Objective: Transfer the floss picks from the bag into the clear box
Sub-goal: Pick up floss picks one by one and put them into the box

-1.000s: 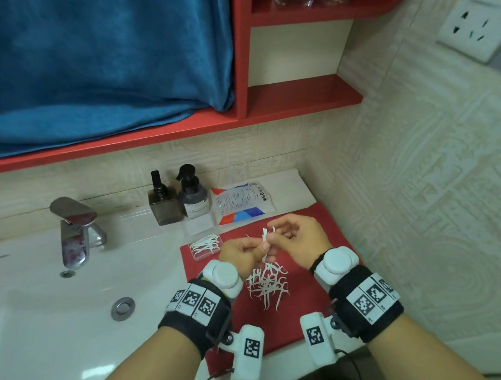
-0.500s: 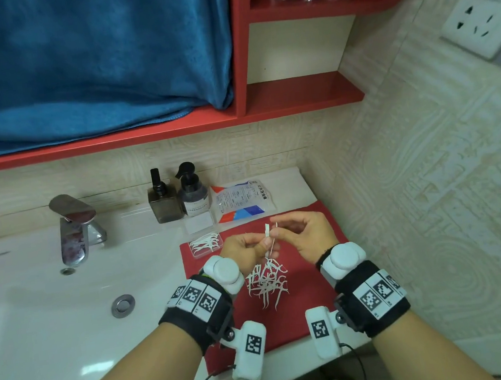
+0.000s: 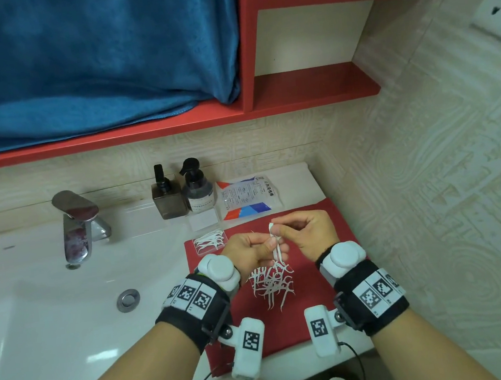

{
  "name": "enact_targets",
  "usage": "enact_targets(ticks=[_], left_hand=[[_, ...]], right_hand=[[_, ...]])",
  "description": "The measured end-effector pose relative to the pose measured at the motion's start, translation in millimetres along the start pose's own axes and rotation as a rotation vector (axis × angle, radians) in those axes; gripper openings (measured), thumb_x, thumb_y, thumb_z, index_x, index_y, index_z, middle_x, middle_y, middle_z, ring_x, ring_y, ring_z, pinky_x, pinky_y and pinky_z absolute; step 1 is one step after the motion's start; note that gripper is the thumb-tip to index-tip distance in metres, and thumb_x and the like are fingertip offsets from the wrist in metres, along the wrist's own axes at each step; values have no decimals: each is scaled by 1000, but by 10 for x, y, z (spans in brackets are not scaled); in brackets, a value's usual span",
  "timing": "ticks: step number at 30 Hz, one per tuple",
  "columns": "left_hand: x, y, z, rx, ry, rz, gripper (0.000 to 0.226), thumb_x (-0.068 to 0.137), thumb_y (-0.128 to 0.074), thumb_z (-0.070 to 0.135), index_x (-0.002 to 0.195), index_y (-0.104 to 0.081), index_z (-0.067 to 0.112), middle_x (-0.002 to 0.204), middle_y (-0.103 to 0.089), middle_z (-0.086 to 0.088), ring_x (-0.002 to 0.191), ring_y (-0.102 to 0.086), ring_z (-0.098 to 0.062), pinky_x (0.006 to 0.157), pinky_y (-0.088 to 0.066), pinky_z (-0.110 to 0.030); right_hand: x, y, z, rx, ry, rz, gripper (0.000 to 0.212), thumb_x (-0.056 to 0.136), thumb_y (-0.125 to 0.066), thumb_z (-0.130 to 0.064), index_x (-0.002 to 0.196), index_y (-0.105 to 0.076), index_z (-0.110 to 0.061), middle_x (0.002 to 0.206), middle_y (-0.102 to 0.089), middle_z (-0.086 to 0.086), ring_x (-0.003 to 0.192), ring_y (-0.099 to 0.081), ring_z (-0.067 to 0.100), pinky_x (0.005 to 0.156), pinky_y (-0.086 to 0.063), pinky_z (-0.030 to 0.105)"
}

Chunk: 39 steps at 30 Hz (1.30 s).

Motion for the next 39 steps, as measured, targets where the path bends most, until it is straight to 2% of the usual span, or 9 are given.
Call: enact_targets(ticks=[3, 9, 17, 20, 25, 30, 34, 37, 39], left_hand=[[-41, -41, 12, -18, 17, 9, 12, 91, -60, 12, 92, -70, 6, 83, -75, -6, 71, -71, -16, 64, -54, -22], [-81, -40, 11, -15, 18, 32, 11, 89, -61, 10, 87, -71, 7, 84, -74, -12, 69, -70, -19, 59, -53, -22], [-213, -185, 133, -69, 33, -130, 15, 93, -55, 11, 94, -69, 6, 88, -74, -9, 75, -72, -18, 60, -51, -20], [-222, -128, 119, -50, 42, -95, 14, 92, -57, 11, 93, -69, 6, 85, -74, -10, 72, -71, -18, 58, -48, -20], [-199, -47, 124, 127, -5, -9, 12, 89, -63, 14, 89, -72, 6, 80, -75, -7, 78, -72, -20, 67, -52, -23], [-181, 51, 93, 55, -22, 105, 10, 88, -63, 7, 92, -71, 0, 85, -74, -15, 74, -72, -20, 66, -57, -25], [-151, 102, 62, 42, -9, 184, 10, 89, -63, 5, 93, -69, -2, 88, -73, -17, 71, -71, -20, 65, -59, -26], [-140, 143, 65, 65, -11, 203, 9, 89, -64, 9, 91, -70, 2, 90, -73, -16, 73, -71, -19, 62, -55, -25], [-129, 200, 72, 66, -19, 226, 8, 89, -64, 10, 89, -71, 5, 90, -74, -16, 75, -71, -20, 71, -54, -33]], right_hand=[[-51, 23, -61, -21, 21, 32, 15, 73, -83, -6, 82, -77, -15, 78, -76, 1, 76, -74, 16, 73, -59, 26], [-131, 98, -110, -125, 60, -64, 20, 72, -84, -8, 89, -77, -14, 83, -76, 1, 80, -73, 19, 79, -58, 29], [-150, 112, -268, -95, 118, -22, 21, 71, -84, -5, 87, -77, -17, 80, -75, 6, 75, -70, 19, 75, -56, 30], [-166, 49, -245, -102, 92, -57, 22, 76, -81, -6, 94, -76, -16, 82, -76, 1, 80, -71, 13, 78, -56, 24], [-205, 15, -190, -197, 61, -62, 19, 80, -79, -16, 99, -77, -16, 88, -77, -3, 84, -73, 7, 78, -56, 20], [-205, -113, -108, -264, 26, -72, 26, 90, -68, -18, 116, -71, -19, 99, -73, -8, 84, -69, -6, 75, -51, 9], [-140, 88, 139, -488, -76, -7, 29, 91, -62, -16, 117, -66, -26, 102, -71, -8, 87, -68, 3, 84, -56, 25], [-162, 151, 338, -755, -189, -86, 27, 86, -69, -17, 112, -67, -23, 104, -71, -5, 84, -64, 8, 80, -52, 22], [-185, 77, 386, -807, -194, -152, 34, 79, -77, -27, 111, -67, -21, 99, -68, -6, 81, -61, 6, 77, -52, 22]])
Point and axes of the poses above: each hand's wrist, its own x-axis towards the middle knuckle, its own y-axis out of the back of the hand, z = x × y, the point moved 7 cm from there along x, towards the middle knuckle
